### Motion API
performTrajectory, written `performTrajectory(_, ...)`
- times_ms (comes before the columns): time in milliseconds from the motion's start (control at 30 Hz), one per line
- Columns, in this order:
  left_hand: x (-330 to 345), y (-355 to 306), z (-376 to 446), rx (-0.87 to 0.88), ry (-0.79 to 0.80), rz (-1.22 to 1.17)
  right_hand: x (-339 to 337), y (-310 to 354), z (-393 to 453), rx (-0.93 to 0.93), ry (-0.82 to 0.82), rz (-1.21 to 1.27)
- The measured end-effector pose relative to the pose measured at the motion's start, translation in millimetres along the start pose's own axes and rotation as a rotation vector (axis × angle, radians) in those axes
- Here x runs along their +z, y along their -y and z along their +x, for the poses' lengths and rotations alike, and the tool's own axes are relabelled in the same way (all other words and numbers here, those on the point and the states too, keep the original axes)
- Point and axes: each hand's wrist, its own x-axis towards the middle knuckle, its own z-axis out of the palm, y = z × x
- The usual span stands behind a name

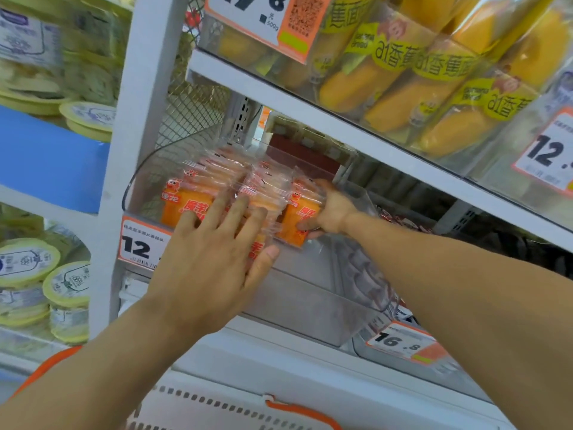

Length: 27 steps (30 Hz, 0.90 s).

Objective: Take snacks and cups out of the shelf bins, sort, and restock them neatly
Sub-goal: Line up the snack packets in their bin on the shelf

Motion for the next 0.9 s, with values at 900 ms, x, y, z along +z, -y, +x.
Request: performTrajectory(900,42,-42,-153,-0.219,0.255,-0.545,92,-121,-254,-0.354,0.535,-0.427)
